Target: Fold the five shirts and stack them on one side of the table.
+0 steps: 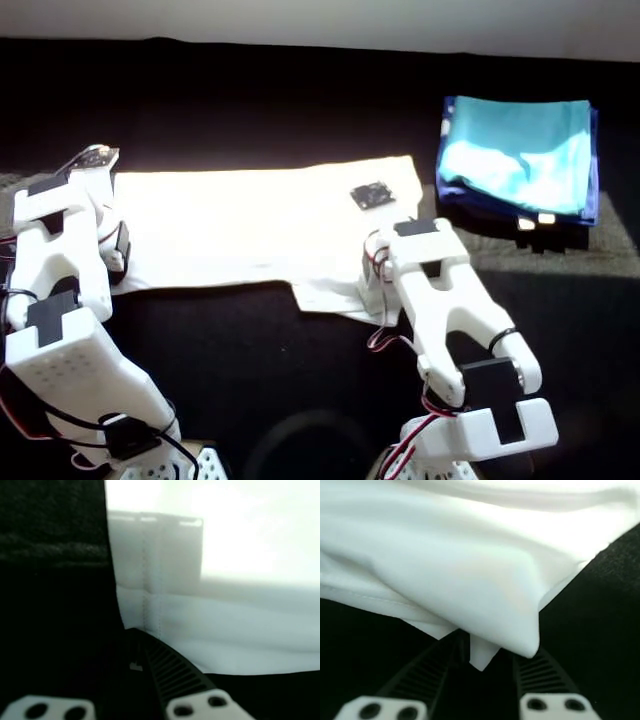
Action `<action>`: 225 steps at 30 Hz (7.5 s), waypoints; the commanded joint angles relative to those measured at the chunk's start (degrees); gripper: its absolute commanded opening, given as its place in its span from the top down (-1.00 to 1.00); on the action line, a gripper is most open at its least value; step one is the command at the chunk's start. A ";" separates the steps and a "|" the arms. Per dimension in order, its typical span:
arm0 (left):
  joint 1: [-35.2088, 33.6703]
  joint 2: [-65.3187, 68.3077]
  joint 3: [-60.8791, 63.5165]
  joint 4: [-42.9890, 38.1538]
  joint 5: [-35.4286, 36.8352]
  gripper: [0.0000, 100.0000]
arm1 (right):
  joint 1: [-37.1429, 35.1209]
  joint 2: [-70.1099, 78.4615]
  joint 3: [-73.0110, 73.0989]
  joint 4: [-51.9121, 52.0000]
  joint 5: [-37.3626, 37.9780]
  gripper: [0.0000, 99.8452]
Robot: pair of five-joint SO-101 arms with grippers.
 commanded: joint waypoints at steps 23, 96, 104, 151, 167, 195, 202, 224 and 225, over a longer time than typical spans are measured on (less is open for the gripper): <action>0.40 0.22 0.22 -1.41 0.18 0.98 | 2.68 -11.82 0.31 5.41 0.62 0.99; 0.40 0.22 0.40 -2.11 0.18 0.98 | 10.42 65.98 -137.98 38.55 4.84 0.99; 0.40 0.22 0.40 -2.11 0.18 0.98 | 9.10 65.80 -138.07 40.75 4.84 0.98; 0.40 0.22 0.40 -2.11 0.18 0.98 | 0.31 15.25 -22.55 9.10 19.25 0.73; 0.40 0.22 0.40 -2.11 0.18 0.98 | 3.65 14.81 -21.76 8.66 19.25 0.99; 0.40 0.22 0.40 -2.11 0.18 0.98 | 4.79 2.77 -16.04 19.91 19.34 0.98; 0.40 0.22 0.40 -2.11 0.18 0.98 | 3.12 2.77 -8.92 13.14 19.34 0.98; 0.40 0.22 0.40 -2.11 0.18 0.98 | -10.33 0.75 -20.97 24.31 19.25 0.71; 0.40 0.22 0.40 -2.11 0.18 0.98 | -11.91 1.71 -20.09 23.52 19.16 0.71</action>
